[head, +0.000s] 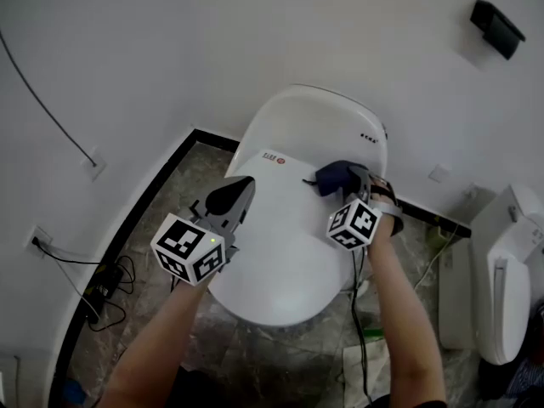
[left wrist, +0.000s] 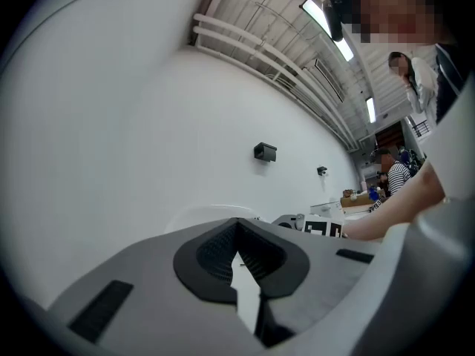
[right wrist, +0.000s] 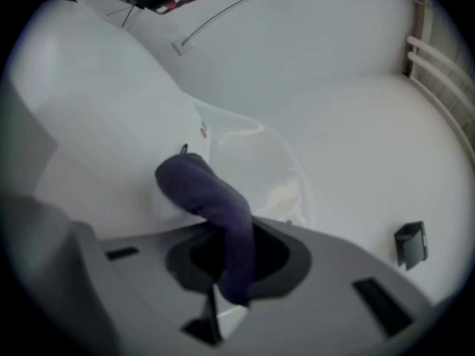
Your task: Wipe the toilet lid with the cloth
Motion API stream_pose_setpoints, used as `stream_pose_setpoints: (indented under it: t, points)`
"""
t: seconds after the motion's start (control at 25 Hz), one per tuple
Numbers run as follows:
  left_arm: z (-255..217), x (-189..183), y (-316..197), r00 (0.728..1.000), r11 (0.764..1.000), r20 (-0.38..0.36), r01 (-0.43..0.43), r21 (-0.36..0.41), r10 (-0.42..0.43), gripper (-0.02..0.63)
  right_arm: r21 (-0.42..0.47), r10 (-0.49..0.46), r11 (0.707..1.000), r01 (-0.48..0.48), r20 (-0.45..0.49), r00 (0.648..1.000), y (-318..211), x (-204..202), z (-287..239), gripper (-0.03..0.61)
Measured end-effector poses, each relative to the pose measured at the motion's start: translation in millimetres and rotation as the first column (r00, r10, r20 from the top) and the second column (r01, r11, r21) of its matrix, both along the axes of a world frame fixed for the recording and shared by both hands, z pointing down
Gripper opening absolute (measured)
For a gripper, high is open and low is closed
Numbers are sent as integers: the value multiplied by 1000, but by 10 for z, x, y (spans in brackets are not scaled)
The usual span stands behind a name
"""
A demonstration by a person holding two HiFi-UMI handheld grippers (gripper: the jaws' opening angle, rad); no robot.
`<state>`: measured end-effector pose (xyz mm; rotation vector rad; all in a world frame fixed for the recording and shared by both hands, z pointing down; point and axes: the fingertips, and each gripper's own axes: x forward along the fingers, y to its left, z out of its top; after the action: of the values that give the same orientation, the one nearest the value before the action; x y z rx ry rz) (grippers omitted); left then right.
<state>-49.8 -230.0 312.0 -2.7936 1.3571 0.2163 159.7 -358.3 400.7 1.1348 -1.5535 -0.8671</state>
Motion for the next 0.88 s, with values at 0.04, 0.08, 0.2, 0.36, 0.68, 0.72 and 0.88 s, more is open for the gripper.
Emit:
stream_pose_setpoints:
  t: [0.04, 0.08, 0.2, 0.36, 0.68, 0.72, 0.88]
  points:
    - [18, 12, 4, 1000, 1000, 7, -4, -4, 4, 12, -7, 8, 1000, -8, 1, 1000, -30, 30, 12, 66]
    - [48, 11, 4, 1000, 1000, 13, -4, -11, 4, 12, -14, 16, 1000, -16, 2, 1000, -58, 57, 29, 66]
    - [130, -21, 0, 1000, 999, 12, -4, -38, 5, 12, -42, 36, 998, -35, 7, 999, -117, 129, 112, 66]
    - [138, -78, 12, 1000, 999, 1, -8, -47, 8, 12, -82, 50, 995, -49, 5, 999, -90, 190, 207, 66]
    - [140, -85, 2, 1000, 999, -1, -9, -51, 9, 12, -154, 23, 988, -20, 20, 1000, 275, 156, 395, 66]
    - [137, -63, -3, 1000, 999, 1, -13, -50, 13, 12, -161, 19, 987, -15, 25, 1000, 334, 148, 403, 66]
    - [186, 29, -12, 999, 998, 21, -28, -56, 29, 12, -179, -15, 983, 23, 44, 999, 589, 74, 386, 66]
